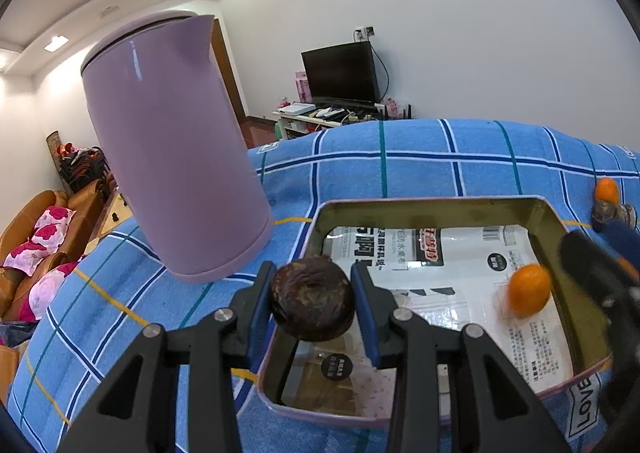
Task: Organize fruits
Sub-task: 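Open the right tool dropping the orange into the tin while the left tool releases the dark fruit, then withdraw both tools from the tin toward the remaining fruit near the mug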
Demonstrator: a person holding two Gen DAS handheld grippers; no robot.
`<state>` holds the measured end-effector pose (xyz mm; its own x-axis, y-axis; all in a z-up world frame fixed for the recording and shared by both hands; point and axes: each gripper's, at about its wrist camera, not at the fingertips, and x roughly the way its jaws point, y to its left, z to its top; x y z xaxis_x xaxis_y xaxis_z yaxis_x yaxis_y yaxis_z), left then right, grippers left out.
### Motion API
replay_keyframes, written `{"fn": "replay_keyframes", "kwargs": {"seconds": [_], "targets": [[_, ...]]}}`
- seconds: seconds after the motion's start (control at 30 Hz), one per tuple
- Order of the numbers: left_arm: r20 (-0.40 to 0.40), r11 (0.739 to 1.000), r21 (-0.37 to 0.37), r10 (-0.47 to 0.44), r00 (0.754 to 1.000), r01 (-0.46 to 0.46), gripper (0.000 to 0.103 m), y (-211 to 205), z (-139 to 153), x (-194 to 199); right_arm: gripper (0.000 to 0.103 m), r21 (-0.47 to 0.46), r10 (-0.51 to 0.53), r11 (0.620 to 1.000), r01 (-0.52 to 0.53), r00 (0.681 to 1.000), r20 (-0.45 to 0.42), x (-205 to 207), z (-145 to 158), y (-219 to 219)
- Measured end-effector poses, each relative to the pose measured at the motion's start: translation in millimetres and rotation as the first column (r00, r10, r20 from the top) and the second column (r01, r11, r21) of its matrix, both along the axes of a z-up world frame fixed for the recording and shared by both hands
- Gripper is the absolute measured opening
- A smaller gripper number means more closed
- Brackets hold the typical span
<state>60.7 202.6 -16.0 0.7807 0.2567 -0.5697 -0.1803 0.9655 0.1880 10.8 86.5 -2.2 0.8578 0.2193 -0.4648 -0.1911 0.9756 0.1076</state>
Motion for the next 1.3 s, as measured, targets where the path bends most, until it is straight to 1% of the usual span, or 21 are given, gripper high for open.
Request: {"fn": "replay_keyframes", "kwargs": {"seconds": [0.03, 0.07, 0.17, 0.27, 0.33, 0.4, 0.43, 0.47, 0.5, 0.53, 0.57, 0.6, 0.63, 0.7, 0.83, 0.93, 1.3], "targets": [[0.001, 1.000, -0.001, 0.001, 1.000, -0.001, 0.040, 0.5, 0.2, -0.1, 0.073, 0.017, -0.019, 1.000, 0.019, 1.000, 0.022, -4.2, 1.7, -4.5], [0.002, 1.000, 0.000, 0.002, 1.000, -0.002, 0.040, 0.5, 0.2, -0.5, 0.078, 0.028, -0.035, 0.999, 0.034, 0.999, 0.038, -6.6, 3.2, -7.0], [0.008, 1.000, 0.001, 0.006, 1.000, -0.006, 0.040, 0.9, 0.2, -1.3, 0.078, 0.025, -0.069, 0.997, 0.067, 0.994, 0.084, -12.6, 7.4, -11.3], [0.010, 1.000, 0.003, 0.011, 1.000, -0.011, 0.040, 0.5, 0.2, -1.5, 0.078, 0.002, -0.082, 0.997, 0.082, 0.992, 0.095, -13.4, 8.4, -10.2], [0.017, 1.000, 0.006, 0.018, 1.000, -0.018, 0.043, 1.0, 1.0, -3.0, 0.078, -0.005, -0.086, 0.996, 0.087, 0.991, 0.101, -13.7, 9.0, -9.8], [0.030, 1.000, 0.011, 0.016, 0.999, -0.016, 0.044, -0.1, 2.4, -5.0, 0.078, -0.008, -0.092, 0.996, 0.093, 0.990, 0.105, -14.0, 9.5, -10.2], [0.037, 1.000, 0.017, 0.017, 0.999, -0.018, 0.049, -1.5, 2.8, -5.9, 0.078, -0.006, -0.093, 0.996, 0.094, 0.990, 0.104, -15.6, 10.2, -12.2], [0.044, 1.000, 0.025, 0.017, 0.999, -0.018, 0.058, -2.9, 3.5, -6.8, 0.078, -0.005, -0.094, 0.995, 0.095, 0.990, 0.103, -16.1, 9.9, -12.9], [0.054, 0.999, 0.028, 0.014, 0.998, -0.016, 0.064, -4.1, 4.5, -8.0, 0.078, -0.003, -0.097, 0.995, 0.098, 0.990, 0.103, -15.7, 10.0, -13.0], [0.066, 1.000, 0.026, 0.012, 0.998, -0.014, 0.074, -4.4, 5.6, -9.6, 0.078, -0.001, -0.100, 0.995, 0.100, 0.990, 0.104, -15.8, 9.8, -14.3], [0.080, 1.000, 0.022, 0.012, 0.997, -0.014, 0.081, -5.0, 7.1, -11.4, 0.078, -0.001, -0.102, 0.995, 0.103, 0.989, 0.105, -16.2, 9.7, -13.9], [0.096, 1.000, 0.016, 0.012, 0.995, -0.014, 0.084, -5.8, 9.1, -13.6, 0.078, -0.004, -0.107, 0.994, 0.108, 0.988, 0.108, -16.9, 10.1, -14.5], [0.105, 1.000, 0.011, 0.012, 0.994, -0.013, 0.090, -5.7, 10.4, -14.6, 0.078, -0.007, -0.113, 0.993, 0.114, 0.987, 0.114, -17.5, 10.7, -14.9], [0.118, 1.000, 0.001, 0.009, 0.993, -0.009, 0.097, -5.8, 11.8, -16.6, 0.078, -0.012, -0.127, 0.992, 0.129, 0.984, 0.125, -19.2, 11.3, -16.4], [0.134, 1.000, -0.020, -0.015, 0.991, 0.018, 0.098, -9.0, 13.1, -19.2, 0.078, -0.015, -0.170, 0.985, 0.174, 0.975, 0.145, -21.4, 13.2, -22.6], [0.135, 0.999, -0.039, -0.025, 0.991, 0.030, 0.100, -11.1, 12.4, -19.2, 0.079, -0.006, -0.183, 0.983, 0.185, 0.974, 0.136, -19.5, 12.8, -26.7], [0.122, 0.998, -0.050, -0.032, 0.992, 0.038, 0.100, -16.1, 9.9, -19.1, 0.079, -0.008, -0.176, 0.984, 0.177, 0.979, 0.101, -15.0, 8.9, -28.5]]}}
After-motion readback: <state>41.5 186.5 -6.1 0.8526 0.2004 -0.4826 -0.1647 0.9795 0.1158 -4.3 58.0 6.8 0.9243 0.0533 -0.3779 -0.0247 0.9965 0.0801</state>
